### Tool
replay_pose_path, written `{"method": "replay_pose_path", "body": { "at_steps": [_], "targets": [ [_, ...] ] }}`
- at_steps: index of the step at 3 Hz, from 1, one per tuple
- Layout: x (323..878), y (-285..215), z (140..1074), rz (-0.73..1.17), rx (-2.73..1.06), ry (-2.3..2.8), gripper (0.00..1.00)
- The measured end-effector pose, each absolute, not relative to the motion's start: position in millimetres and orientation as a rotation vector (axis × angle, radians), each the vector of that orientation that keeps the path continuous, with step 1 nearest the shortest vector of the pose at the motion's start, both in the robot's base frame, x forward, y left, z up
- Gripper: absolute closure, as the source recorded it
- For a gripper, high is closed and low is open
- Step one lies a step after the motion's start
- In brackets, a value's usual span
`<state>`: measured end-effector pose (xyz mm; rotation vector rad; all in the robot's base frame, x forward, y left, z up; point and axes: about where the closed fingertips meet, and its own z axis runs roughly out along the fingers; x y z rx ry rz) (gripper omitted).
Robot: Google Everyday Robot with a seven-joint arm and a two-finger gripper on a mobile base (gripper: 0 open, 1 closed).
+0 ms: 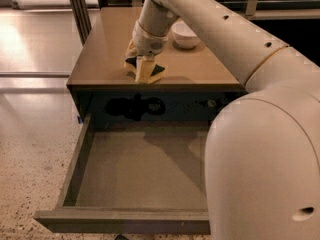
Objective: Pick sponge from top drawer and place on counter
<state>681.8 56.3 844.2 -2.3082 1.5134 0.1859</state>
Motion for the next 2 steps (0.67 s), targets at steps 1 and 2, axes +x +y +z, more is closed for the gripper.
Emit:
{"method": "replay_pose_path", "body": {
  "at_steps": [1,2],
  "targets": [
    [682.2,56.7,843.3,0.187,-2.308,1.513,0.99],
    [682.2,56.8,843.3,0.187,-2.308,1.513,0.69]
  ]
}}
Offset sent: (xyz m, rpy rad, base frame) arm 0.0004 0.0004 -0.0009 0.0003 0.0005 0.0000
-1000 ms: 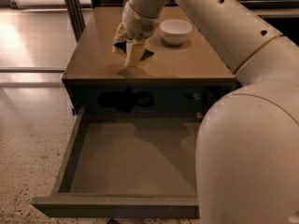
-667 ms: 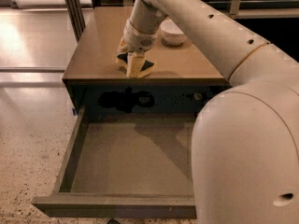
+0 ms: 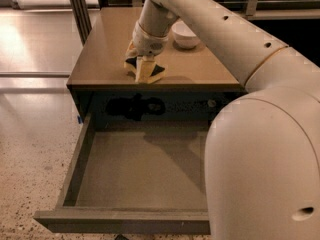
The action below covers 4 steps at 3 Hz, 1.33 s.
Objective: Pick sponge from top drawer and place on counter
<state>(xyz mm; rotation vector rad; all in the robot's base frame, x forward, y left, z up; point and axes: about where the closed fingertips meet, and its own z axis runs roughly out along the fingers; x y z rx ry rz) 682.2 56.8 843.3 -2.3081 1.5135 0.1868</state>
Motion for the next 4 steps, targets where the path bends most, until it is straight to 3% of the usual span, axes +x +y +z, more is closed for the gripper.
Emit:
{"method": "replay_pose_path", "body": {
  "at_steps": [3,4],
  "targets": [
    [682.3,56.8,843.1,0.187,-2.308,1.513,0.0],
    [682.3,56.8,843.1,0.187,-2.308,1.513,0.0]
  ]
}}
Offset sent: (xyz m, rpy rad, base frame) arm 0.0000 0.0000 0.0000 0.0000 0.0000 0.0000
